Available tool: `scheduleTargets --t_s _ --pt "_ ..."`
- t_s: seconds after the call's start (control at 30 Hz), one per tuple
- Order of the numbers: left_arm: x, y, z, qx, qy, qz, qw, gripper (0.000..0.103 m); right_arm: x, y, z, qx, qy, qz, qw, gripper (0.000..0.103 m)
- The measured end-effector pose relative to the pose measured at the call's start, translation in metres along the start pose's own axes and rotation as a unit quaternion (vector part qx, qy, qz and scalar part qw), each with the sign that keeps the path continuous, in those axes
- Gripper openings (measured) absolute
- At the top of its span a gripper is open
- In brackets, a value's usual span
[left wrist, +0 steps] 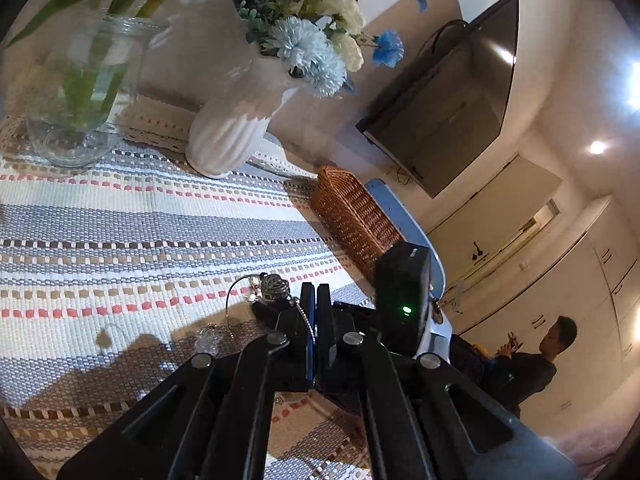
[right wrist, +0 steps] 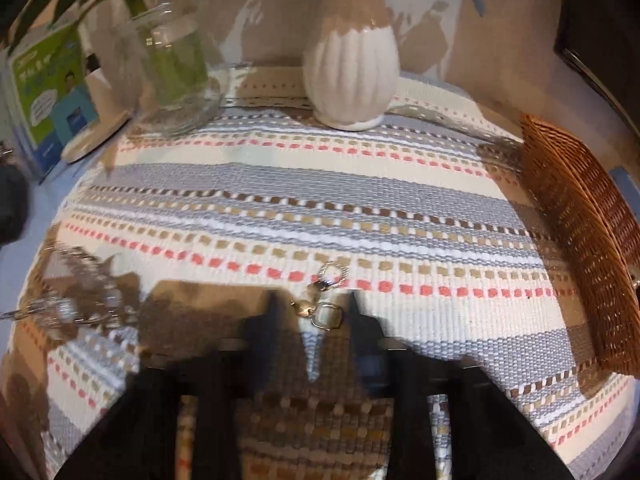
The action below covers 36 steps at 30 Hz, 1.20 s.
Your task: Organize jewelry
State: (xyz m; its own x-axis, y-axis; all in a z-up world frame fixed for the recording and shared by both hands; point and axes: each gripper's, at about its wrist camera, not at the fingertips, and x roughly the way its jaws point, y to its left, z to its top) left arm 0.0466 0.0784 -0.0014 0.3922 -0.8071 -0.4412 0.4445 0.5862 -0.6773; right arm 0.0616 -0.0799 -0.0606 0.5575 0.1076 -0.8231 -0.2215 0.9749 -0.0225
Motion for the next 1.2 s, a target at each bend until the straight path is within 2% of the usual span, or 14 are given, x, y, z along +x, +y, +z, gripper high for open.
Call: scheduleTargets --t_s 0.1,0.17,0.3,0.37,0.47,0.5,0.53,0.6,0.9,0.97,1.0,1.03,1.1,1.2 --pt "0.006 0.002 -0.001 0.000 0.009 0.001 1.0000 0.000 -0.008 -0.005 -0.009 0.001 0.002 0.007 1.000 0.009" --pt "0.011 0.001 -0.002 0.002 0.021 -0.007 0.9997 0.000 -0.020 -0.016 -0.019 0.016 0.003 0.041 0.999 0.004" --pt "0.023 -0.007 -0.007 0.012 0.048 -0.059 0.9970 0.000 -0.051 -0.047 -0.033 0.058 -0.011 0.083 0.995 0.004" --pt "0.019 -0.015 -0.006 0.023 0.038 -0.085 0.9954 0.000 -0.064 -0.061 -0.038 0.075 -0.016 0.107 0.991 0.004" --pt "0.015 -0.006 -0.001 0.016 0.022 -0.005 0.9996 0.000 -0.070 -0.069 -0.038 0.077 -0.007 0.102 0.992 0.011" --pt "0.019 0.002 0.000 0.001 0.029 0.013 0.9995 0.000 -0.068 -0.069 -0.037 0.073 0.003 0.105 0.992 0.019" --pt "0.028 0.022 0.000 -0.039 0.054 0.036 0.9971 0.000 -0.066 -0.068 -0.036 0.069 0.009 0.107 0.992 0.027" --pt "0.035 0.048 -0.002 -0.096 0.072 0.052 0.9914 0.000 -0.062 -0.061 -0.030 0.075 0.011 0.113 0.991 0.030" --pt "0.026 0.052 -0.002 -0.098 0.062 0.050 0.9920 0.000 -0.018 -0.018 0.009 0.018 0.044 0.099 0.994 0.030" --pt "0.025 0.055 -0.002 -0.107 0.065 0.053 0.9908 0.000 -0.013 -0.008 0.013 -0.005 0.037 0.073 0.997 0.029" --pt "0.025 0.057 -0.002 -0.113 0.065 0.052 0.9901 0.000 -0.012 0.000 0.014 -0.024 0.036 0.051 0.998 0.025" --pt "0.024 0.058 -0.002 -0.115 0.066 0.050 0.9900 0.000 -0.013 0.006 0.012 -0.042 0.033 0.021 0.998 0.012" --pt "0.022 0.058 -0.002 -0.116 0.065 0.049 0.9899 0.000 -0.016 0.013 0.009 -0.058 0.022 0.003 0.998 0.008" --pt "0.022 0.061 -0.003 -0.114 0.079 0.077 0.9873 0.000 -0.022 0.007 0.000 -0.035 0.022 0.025 0.999 0.008"
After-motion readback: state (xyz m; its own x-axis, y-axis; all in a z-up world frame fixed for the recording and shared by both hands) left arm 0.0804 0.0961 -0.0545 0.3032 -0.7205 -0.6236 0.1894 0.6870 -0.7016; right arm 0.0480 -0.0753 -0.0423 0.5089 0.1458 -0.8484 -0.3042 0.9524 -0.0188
